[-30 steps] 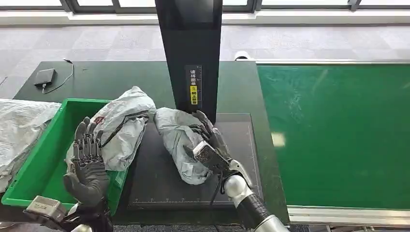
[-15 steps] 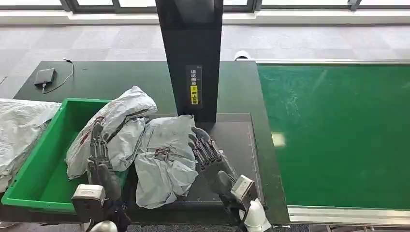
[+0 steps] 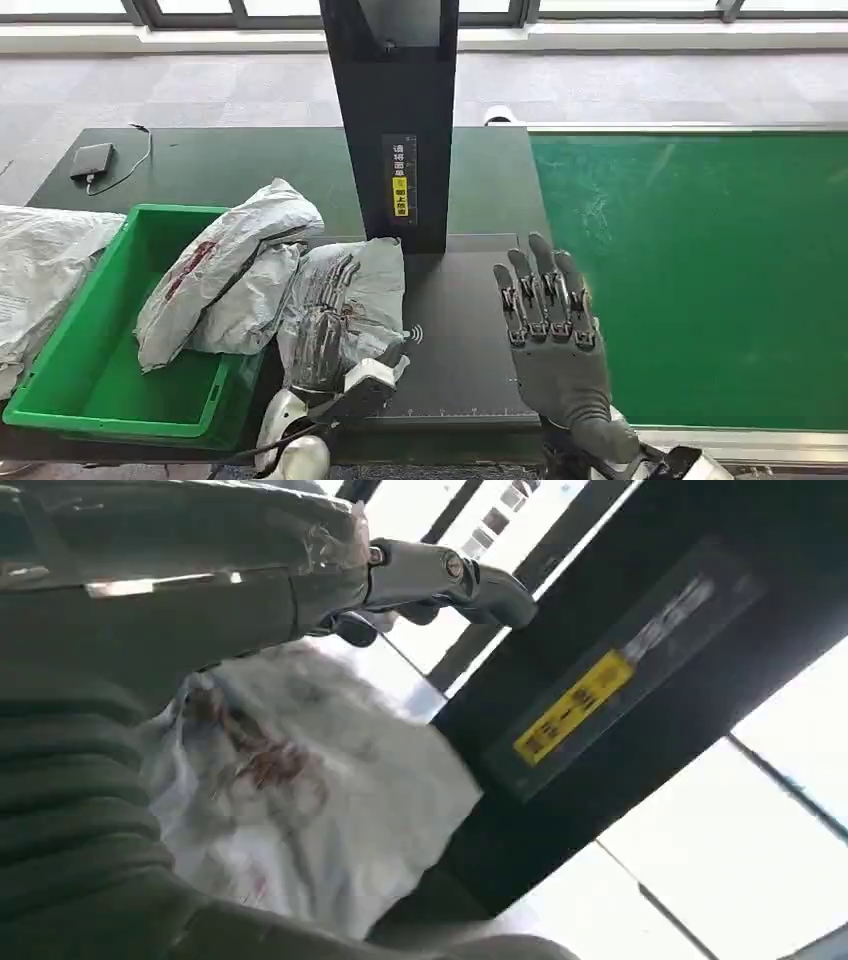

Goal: Moved the parcel from conveyor to table for the left to box.

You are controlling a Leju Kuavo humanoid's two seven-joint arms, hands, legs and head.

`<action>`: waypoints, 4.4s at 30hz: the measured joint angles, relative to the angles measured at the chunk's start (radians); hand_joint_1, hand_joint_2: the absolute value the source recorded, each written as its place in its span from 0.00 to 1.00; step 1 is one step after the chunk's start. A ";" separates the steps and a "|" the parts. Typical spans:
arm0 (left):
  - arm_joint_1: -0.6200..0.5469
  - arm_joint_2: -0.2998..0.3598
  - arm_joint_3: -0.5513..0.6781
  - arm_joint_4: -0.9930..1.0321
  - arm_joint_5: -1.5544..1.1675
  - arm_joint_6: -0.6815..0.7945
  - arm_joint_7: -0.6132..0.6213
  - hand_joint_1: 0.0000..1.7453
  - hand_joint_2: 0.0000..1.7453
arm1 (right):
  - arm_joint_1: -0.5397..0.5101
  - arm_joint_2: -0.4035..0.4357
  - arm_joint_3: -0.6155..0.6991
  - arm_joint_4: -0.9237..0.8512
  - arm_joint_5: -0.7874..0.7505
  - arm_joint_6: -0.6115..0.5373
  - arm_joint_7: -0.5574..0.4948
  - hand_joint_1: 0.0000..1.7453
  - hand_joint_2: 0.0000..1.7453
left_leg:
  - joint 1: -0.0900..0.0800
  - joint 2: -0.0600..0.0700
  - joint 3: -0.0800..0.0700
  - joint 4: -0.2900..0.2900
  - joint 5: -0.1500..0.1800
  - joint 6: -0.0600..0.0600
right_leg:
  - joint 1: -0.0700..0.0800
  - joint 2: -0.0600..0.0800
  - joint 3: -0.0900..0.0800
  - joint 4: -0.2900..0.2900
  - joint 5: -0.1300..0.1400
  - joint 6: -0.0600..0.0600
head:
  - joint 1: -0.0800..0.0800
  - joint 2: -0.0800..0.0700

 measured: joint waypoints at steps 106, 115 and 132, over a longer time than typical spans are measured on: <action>0.253 0.241 0.241 -1.041 0.525 0.181 -0.315 1.00 1.00 | 0.253 -0.246 0.058 -0.288 -0.078 -0.193 0.002 0.00 1.00 | 0.005 -0.001 0.010 -0.001 -0.007 -0.003 | 0.004 -0.002 0.011 0.002 -0.011 -0.005 | 0.000 0.000; 0.067 0.169 0.924 -0.875 1.073 -0.562 -0.313 1.00 1.00 | 0.273 -0.199 -0.002 -0.279 -0.084 -0.105 0.002 0.00 1.00 | 0.005 0.003 0.009 -0.001 -0.007 -0.005 | 0.006 0.001 0.008 0.002 -0.009 -0.008 | 0.000 0.000; -0.087 0.288 1.016 -0.233 0.114 -0.282 -0.021 1.00 1.00 | 0.200 -0.124 -0.064 -0.175 -0.059 0.031 0.002 0.00 1.00 | 0.005 0.001 0.007 -0.001 -0.004 -0.008 | 0.008 0.000 0.006 0.002 -0.006 -0.011 | 0.000 0.000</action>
